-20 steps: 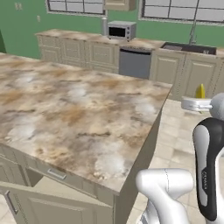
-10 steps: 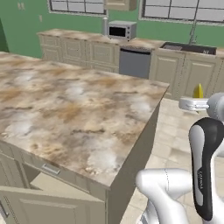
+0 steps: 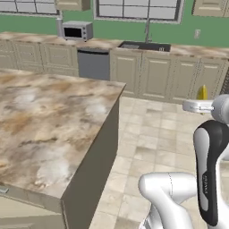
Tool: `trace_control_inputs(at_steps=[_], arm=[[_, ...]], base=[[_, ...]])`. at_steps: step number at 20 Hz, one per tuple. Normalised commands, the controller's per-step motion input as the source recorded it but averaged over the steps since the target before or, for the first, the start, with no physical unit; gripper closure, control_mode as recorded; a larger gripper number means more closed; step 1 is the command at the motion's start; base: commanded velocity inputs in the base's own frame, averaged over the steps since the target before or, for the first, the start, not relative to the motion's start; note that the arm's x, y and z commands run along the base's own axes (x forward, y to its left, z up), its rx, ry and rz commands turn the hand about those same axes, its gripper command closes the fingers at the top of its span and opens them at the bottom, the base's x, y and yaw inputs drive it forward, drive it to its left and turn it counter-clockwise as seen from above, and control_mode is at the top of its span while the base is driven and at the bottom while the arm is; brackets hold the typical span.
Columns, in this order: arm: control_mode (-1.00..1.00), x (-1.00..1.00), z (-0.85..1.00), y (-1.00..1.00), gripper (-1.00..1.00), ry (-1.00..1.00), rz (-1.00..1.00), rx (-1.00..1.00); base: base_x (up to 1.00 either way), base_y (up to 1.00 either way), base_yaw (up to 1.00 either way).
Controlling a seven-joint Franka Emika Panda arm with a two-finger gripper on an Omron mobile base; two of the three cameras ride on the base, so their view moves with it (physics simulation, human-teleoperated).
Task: Take the lemon wedge from the fridge and place it on the plate with fish on the dining counter.
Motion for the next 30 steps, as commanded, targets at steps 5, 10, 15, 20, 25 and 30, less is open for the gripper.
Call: trace_control_inputs(at_steps=[5,10,15,20,25,30], arm=[[1.0,0.0,0.0,0.0,1.0,0.0,0.0,0.0],[1.0,0.0,0.0,0.0,1.0,0.0,0.0,0.0],[1.0,0.0,0.0,0.0,1.0,0.0,0.0,0.0],[1.0,0.0,0.0,0.0,1.0,0.0,0.0,0.0],[1.0,0.0,0.0,0.0,1.0,0.0,0.0,0.0],[1.0,0.0,0.0,0.0,1.0,0.0,0.0,0.0]], base=[[1.0,-1.0,-0.12],[1.0,-0.67,0.05],[1.0,-0.22,0.21],[1.0,-0.23,0.22],[1.0,-0.24,0.21],[1.0,-0.21,0.36]])
